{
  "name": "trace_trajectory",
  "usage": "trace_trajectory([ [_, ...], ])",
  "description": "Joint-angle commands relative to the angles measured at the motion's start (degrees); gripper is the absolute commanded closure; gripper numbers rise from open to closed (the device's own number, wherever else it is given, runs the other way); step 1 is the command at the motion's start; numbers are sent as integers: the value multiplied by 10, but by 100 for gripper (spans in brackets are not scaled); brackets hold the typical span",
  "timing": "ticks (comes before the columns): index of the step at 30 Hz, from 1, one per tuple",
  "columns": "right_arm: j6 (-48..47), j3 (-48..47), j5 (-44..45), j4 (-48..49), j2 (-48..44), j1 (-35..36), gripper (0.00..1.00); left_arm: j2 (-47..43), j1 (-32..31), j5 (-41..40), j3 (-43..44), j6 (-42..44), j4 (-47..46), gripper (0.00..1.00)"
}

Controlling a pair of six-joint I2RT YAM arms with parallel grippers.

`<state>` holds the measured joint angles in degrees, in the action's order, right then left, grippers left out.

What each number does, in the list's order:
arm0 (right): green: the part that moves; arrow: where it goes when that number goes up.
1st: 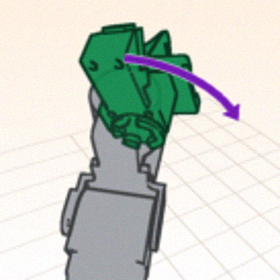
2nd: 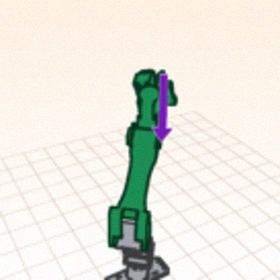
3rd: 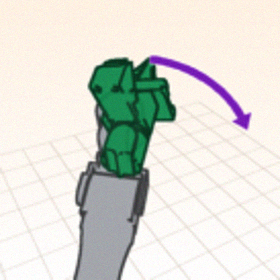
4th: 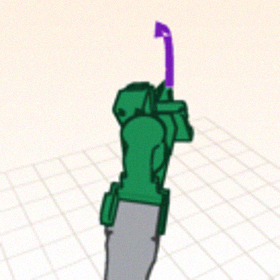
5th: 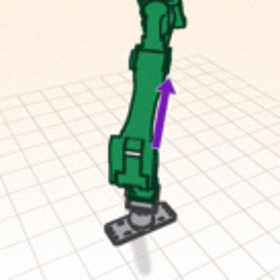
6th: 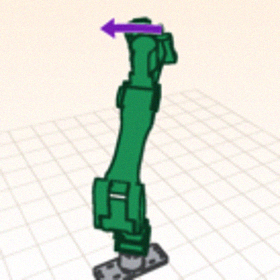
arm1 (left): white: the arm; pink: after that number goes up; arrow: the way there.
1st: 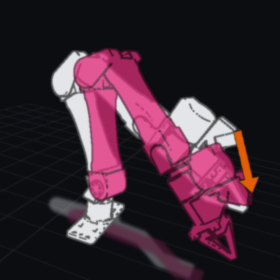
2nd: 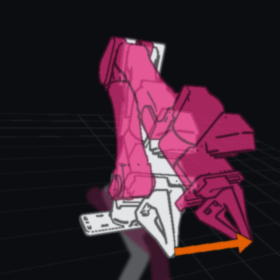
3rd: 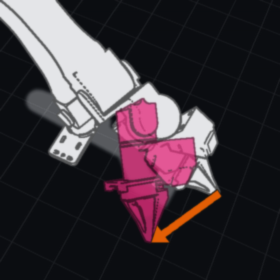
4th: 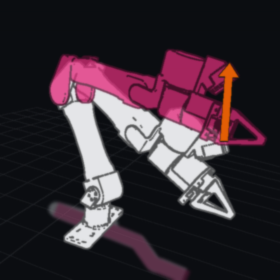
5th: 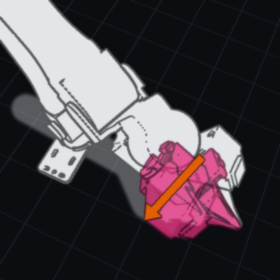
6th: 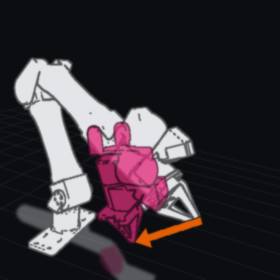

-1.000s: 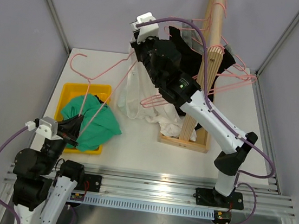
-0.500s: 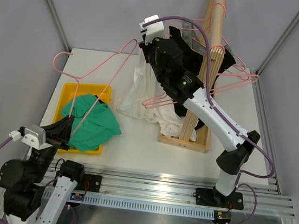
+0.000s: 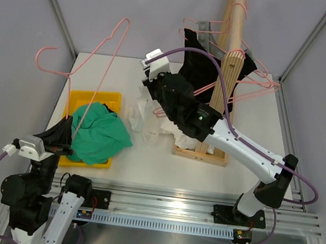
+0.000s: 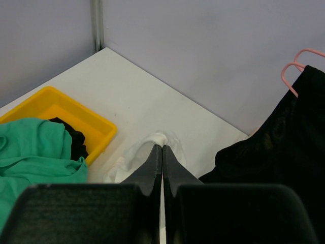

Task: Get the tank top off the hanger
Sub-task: Remove the tank top from the hanger, then hang the hanger back to the clothesline with the left arm

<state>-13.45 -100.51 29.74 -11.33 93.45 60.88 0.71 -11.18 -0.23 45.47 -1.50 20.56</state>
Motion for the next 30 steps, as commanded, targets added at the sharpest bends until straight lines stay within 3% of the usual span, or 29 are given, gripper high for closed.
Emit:
trace_trajectory([
  [1, 10, 5, 35, 37, -30, -5, 100, -23, 4, -13, -4, 5, -65, 100],
  [6, 13, -6, 45, 16, -15, -5, 100, -22, 4, -18, -2, 11, -61, 100],
  [7, 16, -10, 48, 11, -10, -4, 89, -21, 4, -18, 0, 11, -60, 100],
  [9, 27, -17, 51, 3, -8, -5, 50, -20, 5, -17, 1, 11, -57, 100],
  [10, 27, -18, 50, 3, -7, -5, 1, -17, 4, -16, 5, 11, -55, 100],
  [13, 27, -19, 44, 3, -13, -5, 0, -11, 5, -4, 12, 26, -49, 100],
  [22, 35, -21, -82, -11, -85, -5, 1, 97, 4, 76, 50, 28, -53, 100],
  [30, 54, -51, -184, -115, -144, 0, 1, 197, 4, 110, 116, 31, -91, 100],
])
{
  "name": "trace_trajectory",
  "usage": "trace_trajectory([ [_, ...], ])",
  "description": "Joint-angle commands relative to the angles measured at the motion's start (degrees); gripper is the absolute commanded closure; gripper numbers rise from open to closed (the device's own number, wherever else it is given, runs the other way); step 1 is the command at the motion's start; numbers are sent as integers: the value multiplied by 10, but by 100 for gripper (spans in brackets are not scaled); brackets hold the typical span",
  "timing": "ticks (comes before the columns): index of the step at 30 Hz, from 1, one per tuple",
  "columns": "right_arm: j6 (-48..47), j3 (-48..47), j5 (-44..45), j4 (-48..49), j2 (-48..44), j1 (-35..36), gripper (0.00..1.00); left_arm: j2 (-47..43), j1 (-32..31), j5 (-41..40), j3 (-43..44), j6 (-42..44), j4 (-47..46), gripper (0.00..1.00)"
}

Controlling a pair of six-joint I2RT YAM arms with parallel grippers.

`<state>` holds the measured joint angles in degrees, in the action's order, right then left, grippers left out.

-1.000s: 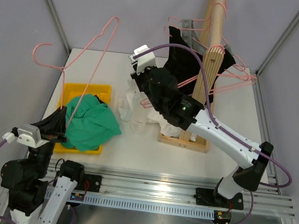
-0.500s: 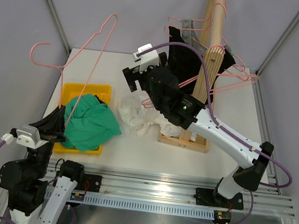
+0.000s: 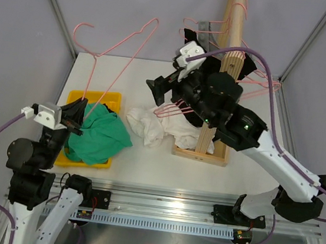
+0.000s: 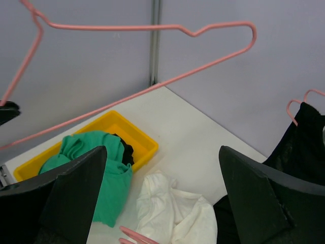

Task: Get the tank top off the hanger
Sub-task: Hang the hanger back to the clothesline with the left arm

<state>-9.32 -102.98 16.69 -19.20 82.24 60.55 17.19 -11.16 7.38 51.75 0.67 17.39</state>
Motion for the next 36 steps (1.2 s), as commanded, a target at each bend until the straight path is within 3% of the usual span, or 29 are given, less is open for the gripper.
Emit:
trace_trajectory([
  [1, 13, -24, -54, -39, -48, 5, 0, 65, 3, 41, 69, 11, -58, 100],
  [10, 30, -12, -92, -101, -181, 11, 1, 204, 3, 170, 227, 30, -24, 100],
  [16, 47, -44, -109, -197, -247, 11, 1, 266, 3, 239, 268, 70, 42, 100],
  [22, 55, -14, -19, -263, -293, 11, 1, 326, 3, 328, 293, 100, 76, 100],
  [31, 73, 63, 62, -268, -373, 12, 1, 383, -2, 415, 295, 108, 40, 100],
  [36, 81, 81, 123, -276, -407, 11, 0, 415, -42, 404, 328, 128, 62, 100],
])
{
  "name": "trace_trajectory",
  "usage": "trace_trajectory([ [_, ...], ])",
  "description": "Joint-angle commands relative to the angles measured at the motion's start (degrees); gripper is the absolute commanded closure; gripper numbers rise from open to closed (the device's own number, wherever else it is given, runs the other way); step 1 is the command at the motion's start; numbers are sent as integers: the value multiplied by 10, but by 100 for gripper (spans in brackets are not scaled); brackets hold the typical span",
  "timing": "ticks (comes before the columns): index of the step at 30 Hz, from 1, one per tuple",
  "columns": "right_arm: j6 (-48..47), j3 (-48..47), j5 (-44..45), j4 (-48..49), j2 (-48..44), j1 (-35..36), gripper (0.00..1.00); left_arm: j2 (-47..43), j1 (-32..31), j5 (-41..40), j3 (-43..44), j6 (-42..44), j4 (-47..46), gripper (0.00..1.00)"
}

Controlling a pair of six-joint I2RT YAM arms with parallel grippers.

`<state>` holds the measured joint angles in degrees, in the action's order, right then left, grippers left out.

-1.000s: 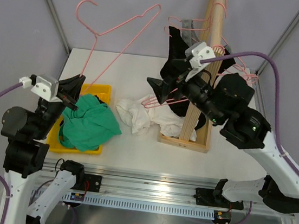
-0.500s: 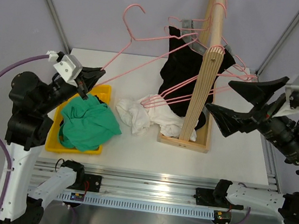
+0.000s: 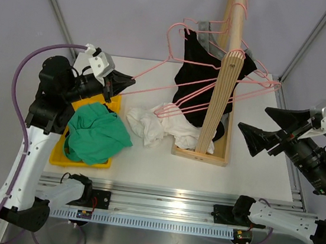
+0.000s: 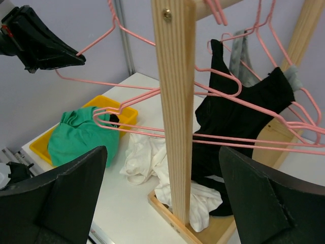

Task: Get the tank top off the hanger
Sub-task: Hang the hanger back to the clothesline with the left arm

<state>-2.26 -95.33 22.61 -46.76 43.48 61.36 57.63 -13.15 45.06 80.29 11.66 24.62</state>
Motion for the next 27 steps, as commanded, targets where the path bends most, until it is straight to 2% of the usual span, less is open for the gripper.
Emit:
trace_trajectory([
  [1, 10, 4, 74, -4, -25, 4, 0, 16, -28, 21, 52, 20, -5, 100],
  [4, 12, 6, 122, -15, -45, 3, 1, 42, -52, 12, 73, 22, 0, 100],
  [9, 17, 22, 149, -14, -80, 3, 0, 112, -107, -16, 149, 39, 31, 100],
  [14, 19, 35, 151, -14, -93, 3, 1, 173, -139, -37, 195, 43, 40, 100],
  [23, 17, 50, 153, -11, -103, 3, 1, 287, -247, -130, 289, 84, 77, 100],
  [27, 18, 53, 159, -19, -115, 3, 1, 304, -254, -139, 304, 80, 63, 100],
])
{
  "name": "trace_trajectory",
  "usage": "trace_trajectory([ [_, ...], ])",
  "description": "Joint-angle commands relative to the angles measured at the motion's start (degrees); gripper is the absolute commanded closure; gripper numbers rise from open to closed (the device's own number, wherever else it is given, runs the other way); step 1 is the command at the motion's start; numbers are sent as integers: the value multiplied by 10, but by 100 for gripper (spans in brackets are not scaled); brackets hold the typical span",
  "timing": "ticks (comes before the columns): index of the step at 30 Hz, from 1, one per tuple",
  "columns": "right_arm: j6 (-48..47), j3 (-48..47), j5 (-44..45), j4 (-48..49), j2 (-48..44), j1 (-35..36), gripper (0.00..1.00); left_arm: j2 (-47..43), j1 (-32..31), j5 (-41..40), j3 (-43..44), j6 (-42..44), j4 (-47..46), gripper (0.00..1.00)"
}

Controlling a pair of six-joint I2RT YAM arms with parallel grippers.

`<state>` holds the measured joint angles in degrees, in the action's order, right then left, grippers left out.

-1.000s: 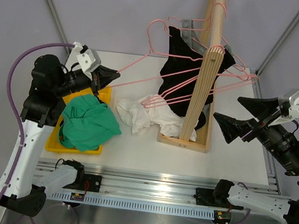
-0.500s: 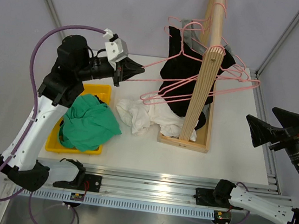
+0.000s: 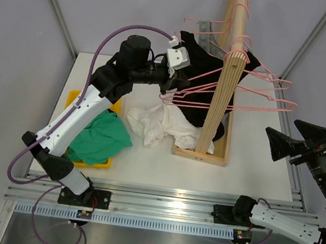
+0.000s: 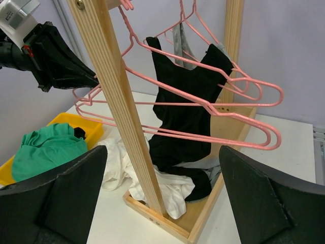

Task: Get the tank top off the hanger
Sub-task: Hang the hanger back to the clothesline with the left arm

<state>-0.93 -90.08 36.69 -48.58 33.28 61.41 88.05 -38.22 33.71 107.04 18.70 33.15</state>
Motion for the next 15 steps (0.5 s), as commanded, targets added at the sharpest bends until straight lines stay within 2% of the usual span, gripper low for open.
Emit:
trace_trajectory([
  [1, 5, 1, 19, -3, -17, 4, 1, 3, -5, -26, 39, 10, -20, 100],
  [15, -3, 9, 40, -6, -12, 3, 0, 1, -28, -87, 6, 31, 22, 100],
])
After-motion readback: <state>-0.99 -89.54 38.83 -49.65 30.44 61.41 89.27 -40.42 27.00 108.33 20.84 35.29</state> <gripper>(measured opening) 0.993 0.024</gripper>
